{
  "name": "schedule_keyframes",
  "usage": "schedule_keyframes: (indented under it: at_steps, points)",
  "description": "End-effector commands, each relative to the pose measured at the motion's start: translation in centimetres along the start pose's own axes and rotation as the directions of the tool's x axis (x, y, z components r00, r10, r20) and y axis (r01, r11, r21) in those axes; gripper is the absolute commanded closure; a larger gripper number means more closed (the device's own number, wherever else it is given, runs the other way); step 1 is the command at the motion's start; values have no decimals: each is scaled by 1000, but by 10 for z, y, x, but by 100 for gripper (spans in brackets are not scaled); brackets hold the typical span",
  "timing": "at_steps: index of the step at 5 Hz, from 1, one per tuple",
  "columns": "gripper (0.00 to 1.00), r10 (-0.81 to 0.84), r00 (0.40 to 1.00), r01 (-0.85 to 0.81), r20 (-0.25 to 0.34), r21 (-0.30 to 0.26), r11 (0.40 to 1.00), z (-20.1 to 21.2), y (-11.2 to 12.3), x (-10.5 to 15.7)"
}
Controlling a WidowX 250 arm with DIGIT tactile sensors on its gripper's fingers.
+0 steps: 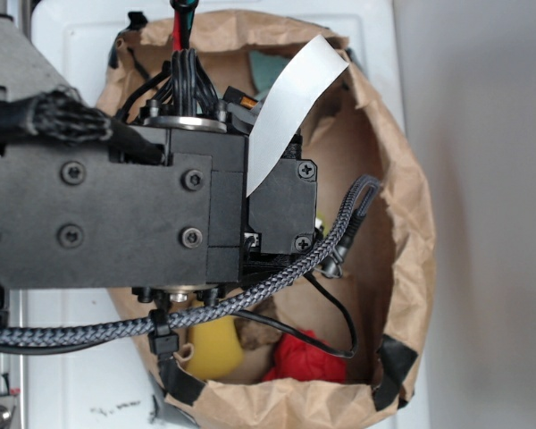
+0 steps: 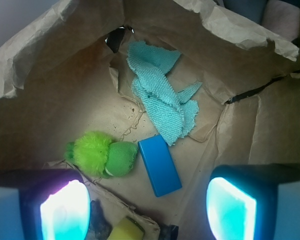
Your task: Grab the blue cloth.
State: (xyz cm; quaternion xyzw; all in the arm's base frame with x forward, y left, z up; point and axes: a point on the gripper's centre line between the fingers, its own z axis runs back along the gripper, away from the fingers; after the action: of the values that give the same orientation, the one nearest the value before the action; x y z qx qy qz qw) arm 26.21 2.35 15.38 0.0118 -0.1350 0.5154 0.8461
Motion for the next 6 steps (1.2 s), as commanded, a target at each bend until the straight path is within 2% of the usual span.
schedule_keyframes:
  at_steps: [1, 3, 4, 6]
  points:
    - [0, 9, 1000, -7, 29, -47, 999, 16, 4, 7]
    - [0, 9, 1000, -7, 29, -47, 999, 16, 4, 7]
    - [0, 131, 988, -130, 81, -18, 991, 3, -6, 14]
    - [0, 249, 959, -247, 138, -32, 969, -32, -9, 19]
